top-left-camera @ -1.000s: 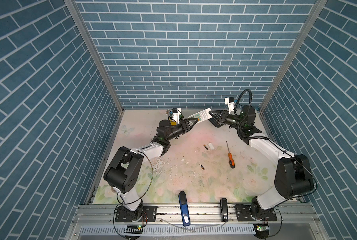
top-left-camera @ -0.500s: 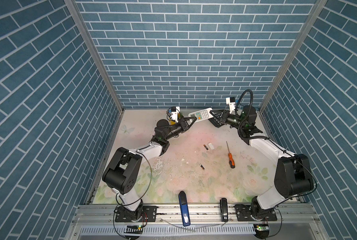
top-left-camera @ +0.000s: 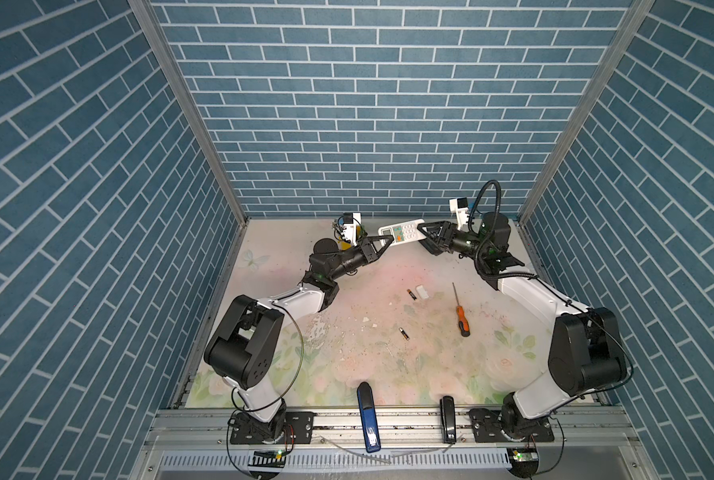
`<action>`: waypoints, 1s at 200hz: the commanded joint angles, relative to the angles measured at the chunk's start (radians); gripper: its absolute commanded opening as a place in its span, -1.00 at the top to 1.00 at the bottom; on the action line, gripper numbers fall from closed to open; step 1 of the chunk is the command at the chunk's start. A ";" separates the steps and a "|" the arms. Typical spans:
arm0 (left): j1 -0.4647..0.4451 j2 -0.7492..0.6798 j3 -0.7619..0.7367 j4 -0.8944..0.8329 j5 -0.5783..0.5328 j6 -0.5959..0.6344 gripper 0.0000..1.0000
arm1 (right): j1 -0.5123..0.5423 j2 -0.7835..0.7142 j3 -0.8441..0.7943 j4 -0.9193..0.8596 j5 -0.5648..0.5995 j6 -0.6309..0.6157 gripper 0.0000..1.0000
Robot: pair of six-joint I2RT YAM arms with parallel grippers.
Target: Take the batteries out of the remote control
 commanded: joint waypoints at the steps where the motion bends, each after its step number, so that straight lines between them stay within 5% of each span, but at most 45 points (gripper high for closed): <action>1: 0.008 -0.041 0.028 -0.003 0.036 0.063 1.00 | -0.012 -0.052 -0.012 -0.073 0.018 -0.062 -0.09; 27: 0.010 -0.072 0.052 -0.140 0.049 0.185 1.00 | -0.022 -0.108 0.001 -0.211 0.034 -0.121 -0.22; 57: 0.004 -0.164 0.106 -0.487 -0.004 0.493 1.00 | -0.027 -0.196 0.070 -0.551 0.114 -0.256 -0.24; 102: -0.115 -0.289 0.150 -0.925 -0.401 1.030 1.00 | -0.028 -0.269 0.175 -0.823 0.277 -0.222 -0.21; 142: -0.306 -0.306 0.044 -0.802 -0.842 1.415 1.00 | -0.027 -0.228 0.208 -0.792 0.270 -0.037 -0.15; 200: -0.470 -0.217 -0.036 -0.412 -1.220 1.848 1.00 | -0.021 -0.184 0.218 -0.818 0.271 0.058 -0.13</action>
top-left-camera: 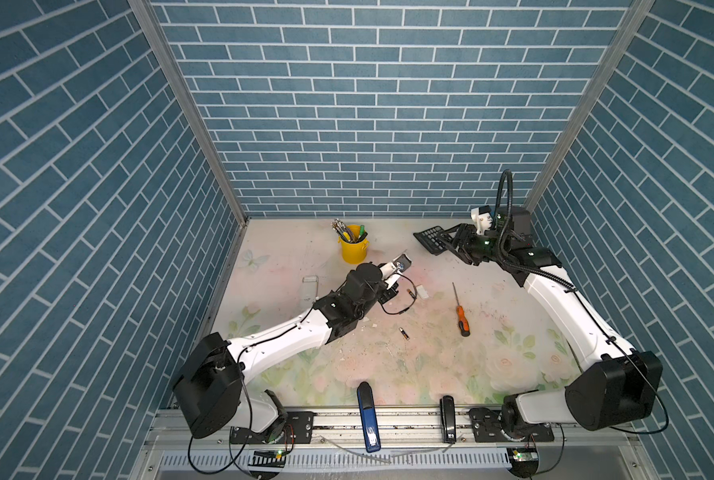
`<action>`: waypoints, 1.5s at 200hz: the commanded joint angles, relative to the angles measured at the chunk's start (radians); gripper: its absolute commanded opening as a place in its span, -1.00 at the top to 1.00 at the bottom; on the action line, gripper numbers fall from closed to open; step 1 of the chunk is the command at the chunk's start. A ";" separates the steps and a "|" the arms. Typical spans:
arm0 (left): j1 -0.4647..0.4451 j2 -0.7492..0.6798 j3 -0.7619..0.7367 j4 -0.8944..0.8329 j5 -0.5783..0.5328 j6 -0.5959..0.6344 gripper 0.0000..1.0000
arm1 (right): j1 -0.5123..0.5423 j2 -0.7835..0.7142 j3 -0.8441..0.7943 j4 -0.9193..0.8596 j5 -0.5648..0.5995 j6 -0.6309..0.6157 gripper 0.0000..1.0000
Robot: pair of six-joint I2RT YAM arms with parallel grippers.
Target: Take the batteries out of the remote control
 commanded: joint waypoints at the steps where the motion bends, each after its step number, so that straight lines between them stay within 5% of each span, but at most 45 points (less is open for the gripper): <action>1: -0.054 0.045 -0.020 0.281 -0.248 0.307 1.00 | 0.004 0.006 0.043 -0.034 0.020 0.062 -0.13; 62: -0.185 0.310 -0.058 0.925 -0.369 0.847 1.00 | 0.003 0.056 -0.002 0.148 -0.059 0.073 -0.15; 114: -0.208 0.380 -0.051 1.108 -0.393 0.984 1.00 | -0.017 0.102 -0.007 0.141 -0.094 0.006 -0.16; 300: -0.223 0.359 -0.043 1.001 -0.360 0.872 1.00 | 0.019 0.154 0.038 0.247 -0.253 -0.086 -0.07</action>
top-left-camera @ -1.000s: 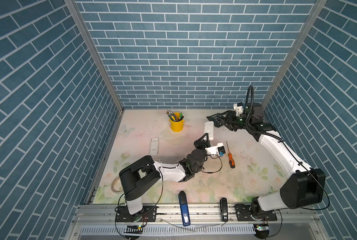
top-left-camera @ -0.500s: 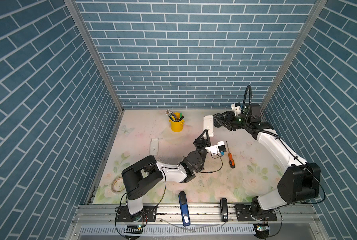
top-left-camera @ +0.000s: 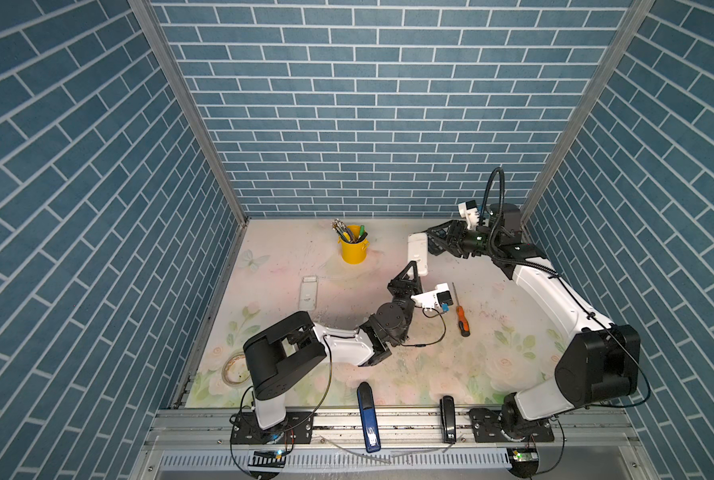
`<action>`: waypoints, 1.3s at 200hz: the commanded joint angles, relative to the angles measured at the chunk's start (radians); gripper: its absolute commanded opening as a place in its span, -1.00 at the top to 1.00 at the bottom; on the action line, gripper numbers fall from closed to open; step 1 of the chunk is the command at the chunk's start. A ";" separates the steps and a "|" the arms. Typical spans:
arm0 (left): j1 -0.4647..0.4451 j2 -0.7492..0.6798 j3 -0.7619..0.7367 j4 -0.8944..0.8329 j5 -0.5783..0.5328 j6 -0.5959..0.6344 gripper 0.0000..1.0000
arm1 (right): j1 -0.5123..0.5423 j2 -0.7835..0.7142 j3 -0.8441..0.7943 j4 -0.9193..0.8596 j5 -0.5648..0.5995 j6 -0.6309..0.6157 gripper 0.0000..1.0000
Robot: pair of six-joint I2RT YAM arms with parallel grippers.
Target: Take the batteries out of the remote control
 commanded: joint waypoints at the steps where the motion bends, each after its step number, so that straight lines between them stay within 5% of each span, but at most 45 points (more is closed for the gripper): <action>1: -0.008 -0.016 0.015 0.016 0.007 -0.021 1.00 | 0.018 0.030 0.040 0.030 -0.048 -0.029 -0.07; 115: -0.014 0.001 0.027 0.000 0.025 -0.047 1.00 | 0.054 0.099 0.095 0.006 -0.069 -0.039 0.42; 171: -0.011 0.026 0.046 0.007 0.023 -0.040 1.00 | 0.068 0.095 0.078 0.000 -0.080 -0.035 0.43; 224: -0.008 0.029 0.052 0.006 0.018 -0.042 1.00 | 0.070 0.084 0.067 0.018 -0.077 -0.024 0.90; 260: -0.009 0.032 0.054 0.029 0.005 -0.042 0.92 | 0.069 0.077 0.059 0.045 -0.070 -0.003 1.00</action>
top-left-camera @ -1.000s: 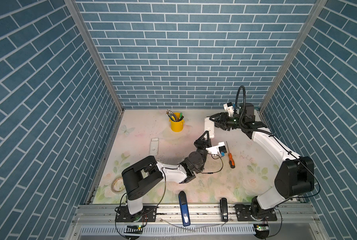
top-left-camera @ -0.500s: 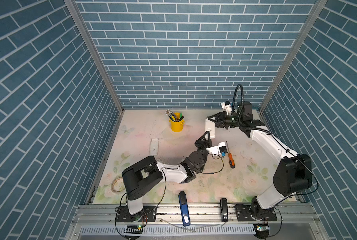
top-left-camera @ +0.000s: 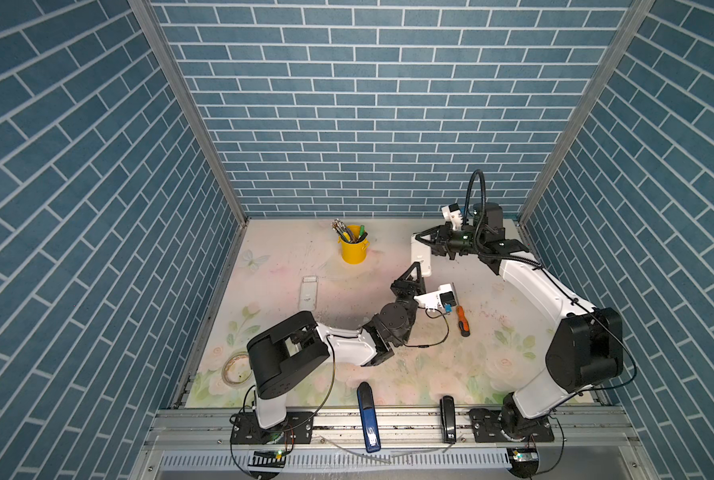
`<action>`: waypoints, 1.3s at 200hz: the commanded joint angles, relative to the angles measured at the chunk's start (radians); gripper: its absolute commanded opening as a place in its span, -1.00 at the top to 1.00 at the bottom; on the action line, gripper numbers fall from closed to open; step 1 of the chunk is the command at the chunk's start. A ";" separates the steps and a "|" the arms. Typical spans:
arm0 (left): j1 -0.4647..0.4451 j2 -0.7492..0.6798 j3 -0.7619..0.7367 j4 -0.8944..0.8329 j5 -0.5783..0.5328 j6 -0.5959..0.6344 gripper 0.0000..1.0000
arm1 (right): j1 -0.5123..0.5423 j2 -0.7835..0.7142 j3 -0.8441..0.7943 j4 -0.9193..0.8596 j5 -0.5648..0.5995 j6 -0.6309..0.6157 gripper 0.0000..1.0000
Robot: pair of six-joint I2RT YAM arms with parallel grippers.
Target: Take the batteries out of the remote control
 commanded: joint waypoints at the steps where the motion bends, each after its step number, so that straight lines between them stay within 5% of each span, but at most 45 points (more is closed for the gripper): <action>1: -0.002 0.012 0.030 0.044 -0.004 -0.006 0.91 | 0.011 -0.015 0.011 0.040 -0.015 -0.068 1.00; 71: -0.004 0.004 0.021 0.087 -0.053 -0.063 0.02 | -0.017 -0.027 -0.066 0.260 0.037 0.107 1.00; 121: -0.022 -0.031 0.010 0.014 -0.106 -0.204 -0.11 | -0.034 -0.005 -0.044 0.323 0.079 0.142 1.00; 161: 0.000 -0.230 0.005 -0.425 -0.068 -0.719 -0.13 | -0.083 -0.017 -0.034 0.354 0.129 0.136 1.00; 212: 0.164 -0.451 0.062 -0.923 0.264 -1.376 -0.13 | -0.107 -0.060 -0.075 0.373 0.142 0.087 1.00; 260: 0.340 -0.493 0.049 -0.913 0.697 -1.849 -0.12 | -0.106 -0.097 -0.212 0.691 0.143 0.171 1.00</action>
